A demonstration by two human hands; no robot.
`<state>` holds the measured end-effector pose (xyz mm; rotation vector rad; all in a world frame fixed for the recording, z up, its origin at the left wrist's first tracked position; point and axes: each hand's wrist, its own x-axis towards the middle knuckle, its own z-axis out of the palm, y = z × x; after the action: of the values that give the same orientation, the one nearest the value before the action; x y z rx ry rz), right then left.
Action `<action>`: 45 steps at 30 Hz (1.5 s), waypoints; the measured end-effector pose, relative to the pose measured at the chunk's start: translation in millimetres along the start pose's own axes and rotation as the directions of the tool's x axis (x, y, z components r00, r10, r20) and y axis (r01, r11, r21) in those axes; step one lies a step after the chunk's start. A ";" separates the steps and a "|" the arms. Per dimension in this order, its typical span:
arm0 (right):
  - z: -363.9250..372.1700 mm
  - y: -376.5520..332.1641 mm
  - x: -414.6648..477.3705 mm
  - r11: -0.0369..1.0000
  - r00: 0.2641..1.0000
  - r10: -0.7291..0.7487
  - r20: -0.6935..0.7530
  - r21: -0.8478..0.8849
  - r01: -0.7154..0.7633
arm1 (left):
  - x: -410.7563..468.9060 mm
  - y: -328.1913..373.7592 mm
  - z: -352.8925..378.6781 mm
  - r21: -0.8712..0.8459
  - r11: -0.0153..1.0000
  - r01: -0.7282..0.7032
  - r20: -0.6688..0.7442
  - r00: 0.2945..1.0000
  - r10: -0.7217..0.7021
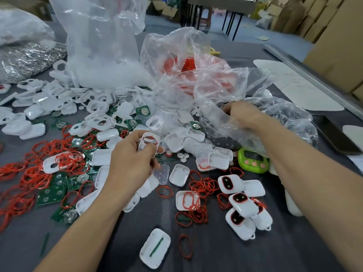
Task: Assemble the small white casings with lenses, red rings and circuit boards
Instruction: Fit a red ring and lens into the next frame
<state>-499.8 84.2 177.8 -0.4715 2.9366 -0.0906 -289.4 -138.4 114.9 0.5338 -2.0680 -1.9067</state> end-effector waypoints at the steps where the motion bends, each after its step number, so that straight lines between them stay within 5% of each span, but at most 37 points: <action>1: -0.6 0.4 -0.6 1.000 1.000 0.010 0.023 -0.022 -0.010 | 0.3 0.2 -0.1 0.000 1.000 0.001 0.001 1.000 -0.001; 11: -7.2 -9.3 -21.2 0.998 0.958 0.041 -0.283 -0.044 -0.055 | -2.3 3.6 -0.4 0.012 1.000 0.004 0.011 1.000 -0.004; 14: -19.7 -19.3 -35.6 0.991 0.863 0.086 -0.499 0.131 -0.023 | -3.1 4.1 0.6 0.025 1.000 -0.005 0.004 1.000 0.004; 16: -28.1 -31.8 -49.4 0.913 0.794 0.144 -0.591 0.389 0.124 | -4.7 4.9 1.9 0.031 0.999 -0.015 0.001 1.000 0.015; 19: -26.1 -61.2 -73.2 0.475 0.859 0.238 -0.453 0.826 0.304 | -7.7 6.9 3.3 0.017 1.000 -0.018 0.004 1.000 0.018; 21: -8.4 -85.0 -87.0 0.164 0.951 0.137 -0.276 0.953 0.253 | -8.4 8.1 3.4 -0.025 1.000 -0.004 0.003 1.000 0.004; 23: 16.1 -104.0 -95.8 -0.003 0.983 0.051 -0.174 0.985 0.175 | -8.1 8.5 3.0 -0.053 0.999 -0.002 -0.004 1.000 0.002; 31: 65.9 -118.8 -100.7 0.034 0.987 0.093 -0.129 0.991 0.127 | -6.1 7.7 7.0 -0.261 0.962 0.082 0.125 0.991 -0.051; 36: 68.5 -119.8 -102.7 0.112 0.984 0.051 -0.169 0.980 0.163 | -2.6 3.6 8.4 -0.228 0.971 0.076 0.138 0.989 -0.045; 42: 71.7 -126.1 -104.0 -0.060 0.988 -0.039 -0.152 0.987 0.150 | -4.8 -1.7 7.1 -0.119 0.991 -0.066 0.056 0.996 0.073; 45: 73.0 -120.5 -99.9 -0.253 0.990 -0.134 -0.036 0.968 0.001 | -6.4 -1.1 6.3 0.000 0.986 -0.165 0.010 0.986 0.165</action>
<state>-356.8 -1.0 131.6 -0.2404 1.5627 -2.1989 -286.4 -130.0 113.5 0.3412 -2.0498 -1.8179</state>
